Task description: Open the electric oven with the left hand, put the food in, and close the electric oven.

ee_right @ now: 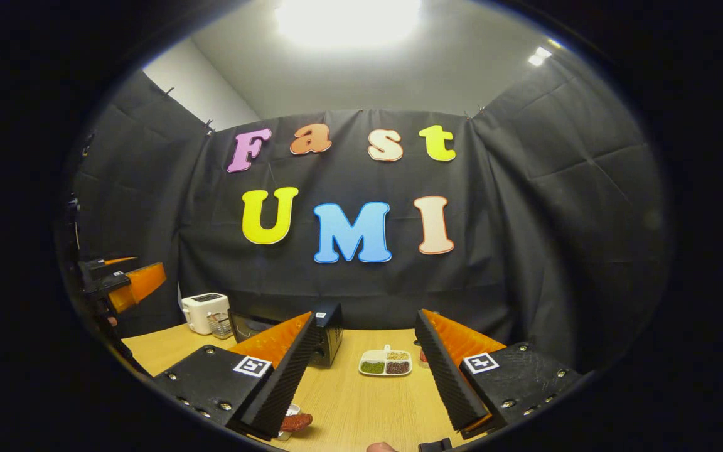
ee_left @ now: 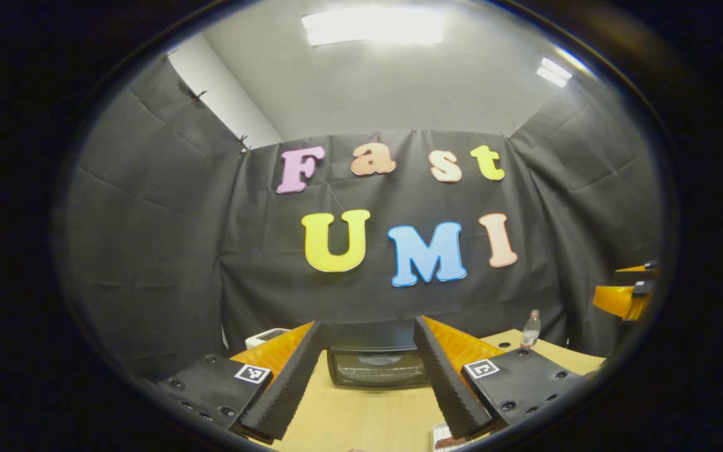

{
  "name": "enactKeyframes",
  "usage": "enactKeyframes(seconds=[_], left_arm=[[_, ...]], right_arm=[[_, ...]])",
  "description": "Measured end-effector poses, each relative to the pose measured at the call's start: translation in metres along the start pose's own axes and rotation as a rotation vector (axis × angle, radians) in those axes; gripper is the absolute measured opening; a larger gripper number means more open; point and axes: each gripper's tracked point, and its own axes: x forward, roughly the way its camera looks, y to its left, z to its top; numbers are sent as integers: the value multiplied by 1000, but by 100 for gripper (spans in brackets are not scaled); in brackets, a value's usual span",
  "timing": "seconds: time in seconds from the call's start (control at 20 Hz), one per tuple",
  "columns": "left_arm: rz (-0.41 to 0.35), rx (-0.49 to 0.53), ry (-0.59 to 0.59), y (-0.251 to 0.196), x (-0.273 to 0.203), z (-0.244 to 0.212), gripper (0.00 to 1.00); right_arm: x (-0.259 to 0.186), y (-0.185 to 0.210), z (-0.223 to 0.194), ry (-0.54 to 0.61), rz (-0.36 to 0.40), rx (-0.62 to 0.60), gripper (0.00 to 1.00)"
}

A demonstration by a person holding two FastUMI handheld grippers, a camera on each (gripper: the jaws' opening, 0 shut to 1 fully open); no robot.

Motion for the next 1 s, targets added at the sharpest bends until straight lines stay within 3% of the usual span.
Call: enactKeyframes(seconds=[0.05, 0.1, 0.15, 0.3, 0.4, 0.45, 0.65, 0.7, 1.0], left_arm=[[5, -6, 0, -1, 3, -2, 90], [9, -10, 0, -3, 7, -4, 100], [11, -11, 2, -4, 13, -5, 96], [14, -10, 11, -5, 39, -13, 100], [3, -7, 10, -5, 56, -19, 96], [-2, -4, 7, -4, 67, -23, 100], [-38, -17, 16, -3, 117, -38, 100], [-45, -20, 22, -1, 130, -44, 96], [-91, -7, 69, 4, 196, -95, 100]], right_arm=[[-1, 0, -1, 1, 11, -5, 95], [-2, -1, -5, 6, 17, -8, 95], [-2, -2, -7, 13, 19, -7, 95], [-1, 5, -5, 8, 35, 4, 95], [5, 8, -5, 2, 32, -1, 95], [9, 10, -4, 0, 27, -3, 95], [23, 15, 4, -17, -20, 8, 95], [28, 14, 4, -20, -40, 2, 95], [46, 16, -5, 9, -146, -6, 95]])
